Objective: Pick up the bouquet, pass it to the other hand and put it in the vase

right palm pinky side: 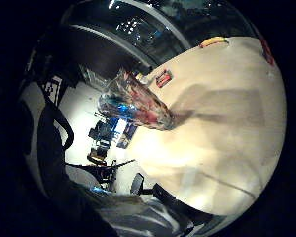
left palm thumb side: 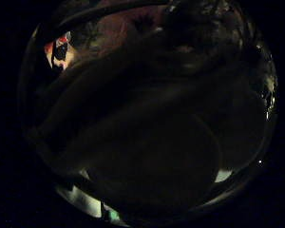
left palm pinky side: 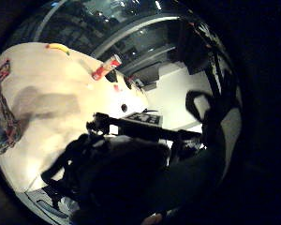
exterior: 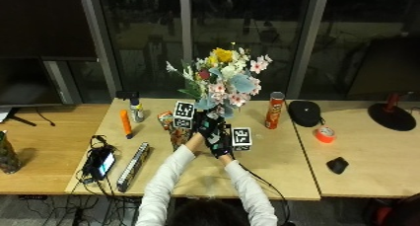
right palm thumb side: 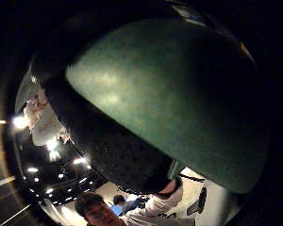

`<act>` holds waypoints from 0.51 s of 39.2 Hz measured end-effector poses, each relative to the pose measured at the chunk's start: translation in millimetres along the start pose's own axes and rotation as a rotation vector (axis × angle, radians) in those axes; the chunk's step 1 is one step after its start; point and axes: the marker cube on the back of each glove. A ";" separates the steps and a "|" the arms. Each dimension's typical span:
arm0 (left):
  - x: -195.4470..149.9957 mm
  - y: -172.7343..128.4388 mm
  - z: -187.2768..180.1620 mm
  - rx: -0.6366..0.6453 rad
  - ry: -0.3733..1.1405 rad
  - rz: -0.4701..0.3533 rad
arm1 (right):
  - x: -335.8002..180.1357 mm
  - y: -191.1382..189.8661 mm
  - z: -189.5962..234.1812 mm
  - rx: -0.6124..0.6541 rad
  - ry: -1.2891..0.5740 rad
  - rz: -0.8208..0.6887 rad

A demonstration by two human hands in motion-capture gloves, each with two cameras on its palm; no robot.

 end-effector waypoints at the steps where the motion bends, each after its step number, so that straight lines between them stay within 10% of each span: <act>1: -0.3 0.6 -0.7 0.013 -0.007 -0.005 | 1.6 1.4 1.8 -0.005 -0.007 0.015; 20: 22.1 -10.8 -38.6 0.094 -0.049 0.023 | -8.5 6.9 -6.0 -0.187 -0.018 0.010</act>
